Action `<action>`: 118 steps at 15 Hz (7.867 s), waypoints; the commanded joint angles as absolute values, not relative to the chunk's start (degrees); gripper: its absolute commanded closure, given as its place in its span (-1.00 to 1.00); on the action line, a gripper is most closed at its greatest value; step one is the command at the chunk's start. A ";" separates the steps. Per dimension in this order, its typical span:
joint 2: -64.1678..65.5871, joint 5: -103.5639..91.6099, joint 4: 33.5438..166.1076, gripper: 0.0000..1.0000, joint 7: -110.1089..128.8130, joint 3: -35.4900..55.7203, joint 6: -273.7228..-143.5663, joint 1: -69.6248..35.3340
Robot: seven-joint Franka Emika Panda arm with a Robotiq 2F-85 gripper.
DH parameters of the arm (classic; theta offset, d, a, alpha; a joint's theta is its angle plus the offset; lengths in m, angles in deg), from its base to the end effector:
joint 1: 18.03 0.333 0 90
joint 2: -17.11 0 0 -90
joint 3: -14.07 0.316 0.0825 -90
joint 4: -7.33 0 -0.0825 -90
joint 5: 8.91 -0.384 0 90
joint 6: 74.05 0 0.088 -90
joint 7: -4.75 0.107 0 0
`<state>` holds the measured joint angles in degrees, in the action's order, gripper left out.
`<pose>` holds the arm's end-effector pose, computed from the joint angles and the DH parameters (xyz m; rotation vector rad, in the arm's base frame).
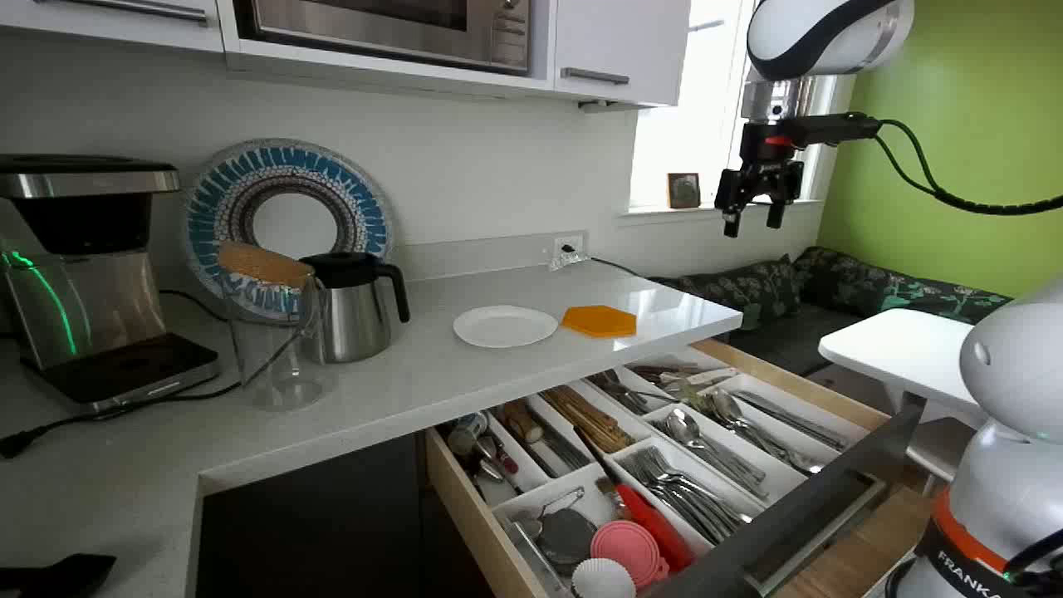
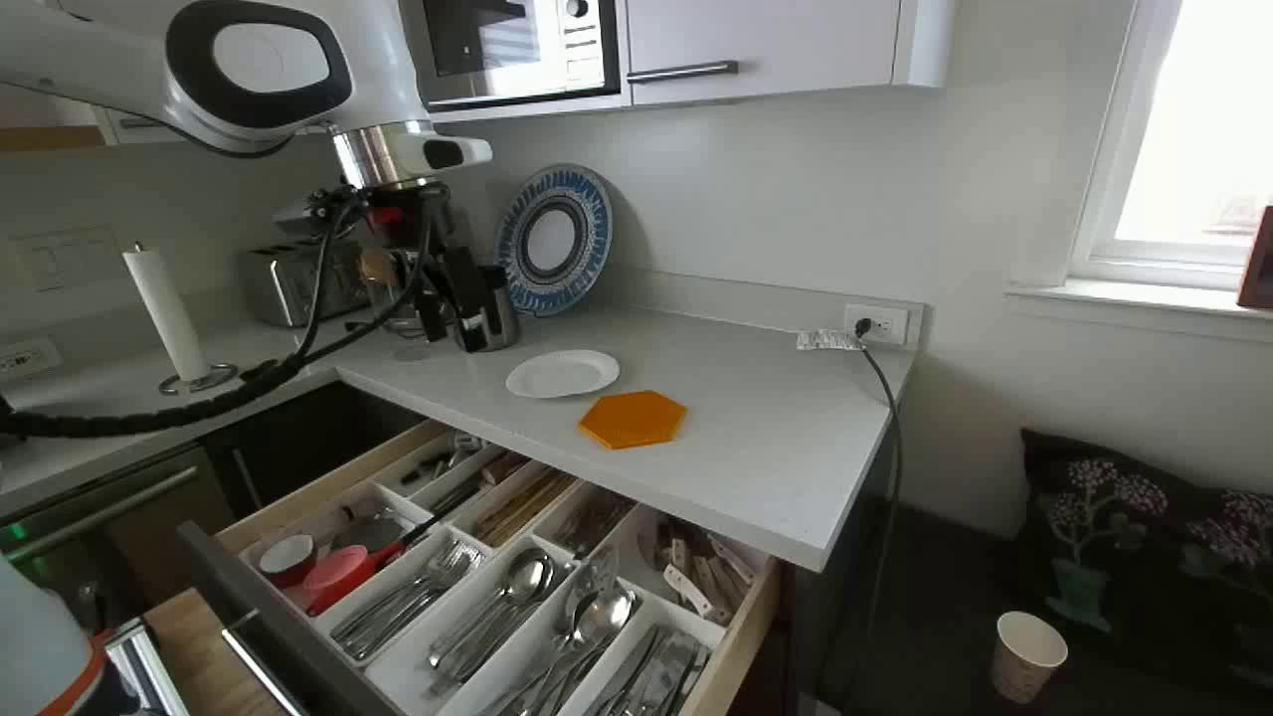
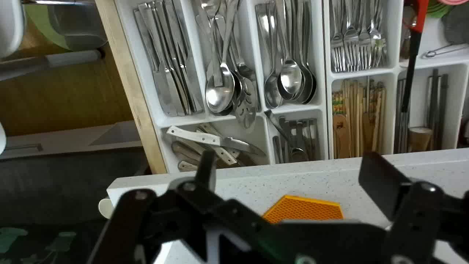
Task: Remove the dinner knife from the far right compartment of the opened drawer and put it on the right of the orange placemat
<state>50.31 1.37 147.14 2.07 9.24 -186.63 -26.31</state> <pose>0.3736 -0.1021 0.5143 2.9988 -0.1655 0.1304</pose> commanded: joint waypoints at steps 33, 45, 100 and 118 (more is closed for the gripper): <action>24.80 11.77 157.90 -1.00 -18.87 -9.44 -215.09 -38.33; 9.13 6.75 154.34 -1.00 -28.15 -7.89 -224.37 -37.91; -12.74 -2.03 140.51 0.86 -31.40 2.37 -234.66 -46.71; -1.36 -0.63 145.97 0.94 -39.41 2.51 -231.03 -46.57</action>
<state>-5.03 -1.95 143.76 -36.16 2.27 -233.14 -46.23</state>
